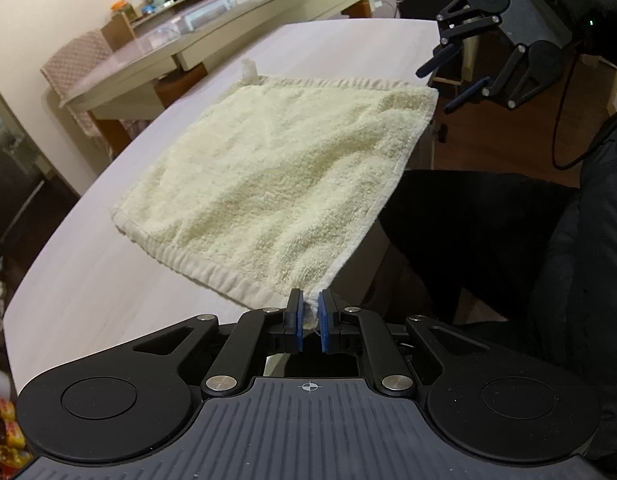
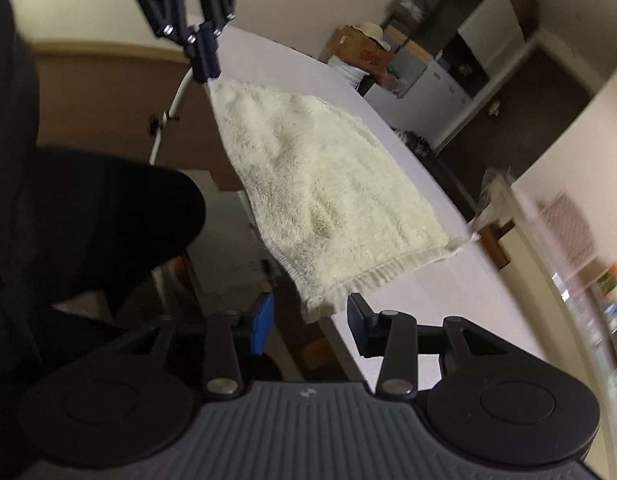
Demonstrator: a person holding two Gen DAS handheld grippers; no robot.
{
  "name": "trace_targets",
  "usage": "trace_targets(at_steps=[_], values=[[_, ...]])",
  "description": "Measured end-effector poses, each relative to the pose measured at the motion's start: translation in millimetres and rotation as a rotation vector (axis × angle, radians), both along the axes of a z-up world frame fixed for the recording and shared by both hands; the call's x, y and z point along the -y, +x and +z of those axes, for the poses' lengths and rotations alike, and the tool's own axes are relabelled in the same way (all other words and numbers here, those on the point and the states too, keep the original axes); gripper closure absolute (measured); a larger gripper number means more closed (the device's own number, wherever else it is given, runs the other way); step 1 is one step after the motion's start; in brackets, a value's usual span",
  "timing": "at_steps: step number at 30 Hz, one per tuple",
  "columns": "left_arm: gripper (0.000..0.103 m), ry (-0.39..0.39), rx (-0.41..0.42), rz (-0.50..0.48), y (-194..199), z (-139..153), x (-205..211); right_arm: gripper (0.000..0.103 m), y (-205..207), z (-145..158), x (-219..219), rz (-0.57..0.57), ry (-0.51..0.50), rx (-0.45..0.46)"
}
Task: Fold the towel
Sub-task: 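Lift both held corners and fold the towel over onto its opposite half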
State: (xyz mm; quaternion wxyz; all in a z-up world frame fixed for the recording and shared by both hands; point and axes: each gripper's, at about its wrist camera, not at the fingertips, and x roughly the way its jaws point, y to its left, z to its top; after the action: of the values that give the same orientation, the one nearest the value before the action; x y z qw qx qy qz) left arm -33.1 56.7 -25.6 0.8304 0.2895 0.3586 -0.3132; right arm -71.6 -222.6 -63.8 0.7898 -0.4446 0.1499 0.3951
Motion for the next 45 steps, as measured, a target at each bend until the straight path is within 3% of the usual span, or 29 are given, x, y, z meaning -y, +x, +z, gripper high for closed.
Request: trace_targets(at_steps=[5, 7, 11, 15, 19, 23, 26, 27, 30, 37, 45], values=[[0.089, -0.009, 0.014, -0.002, -6.0, -1.0, -1.1, 0.063, -2.9, -12.2, -8.9, 0.035, -0.058, 0.102], [0.089, -0.008, 0.024, -0.004, -9.1, -1.3, -1.1, 0.080, -2.7, -13.9, -11.7, 0.046, -0.065, 0.104], [0.082, 0.019, 0.097, -0.027, -17.9, -1.0, 1.4, 0.096, 1.5, -6.3, -14.2, 0.037, -0.038, 0.070], [0.071, 0.064, 0.166, -0.070, -23.5, -4.2, 6.9, 0.096, 12.0, 11.6, -11.4, 0.005, 0.058, -0.031], [0.070, 0.149, 0.218, -0.134, -28.2, -17.8, 15.6, 0.096, 26.4, 35.1, -0.5, -0.048, 0.201, -0.144], [0.068, 0.237, 0.303, -0.192, -35.2, -31.5, 22.5, 0.096, 33.6, 48.9, 8.7, -0.069, 0.271, -0.201], [0.072, 0.281, 0.348, -0.207, -36.1, -37.8, 23.8, 0.096, 36.3, 53.0, 11.8, -0.077, 0.286, -0.218], [0.082, 0.280, 0.333, -0.204, -34.4, -38.1, 22.6, 0.096, 36.1, 53.8, 13.3, -0.078, 0.286, -0.220], [0.089, 0.239, 0.291, -0.185, -30.3, -31.3, 19.2, 0.096, 36.3, 54.4, 15.8, -0.081, 0.285, -0.230], [0.091, 0.140, 0.145, -0.177, -28.1, 0.5, 7.9, 0.096, 29.5, 56.9, 22.1, -0.050, 0.258, -0.255], [0.091, 0.104, 0.096, -0.158, -6.8, 36.3, 1.0, 0.096, 27.7, 61.7, 24.4, 0.026, 0.161, -0.298]])
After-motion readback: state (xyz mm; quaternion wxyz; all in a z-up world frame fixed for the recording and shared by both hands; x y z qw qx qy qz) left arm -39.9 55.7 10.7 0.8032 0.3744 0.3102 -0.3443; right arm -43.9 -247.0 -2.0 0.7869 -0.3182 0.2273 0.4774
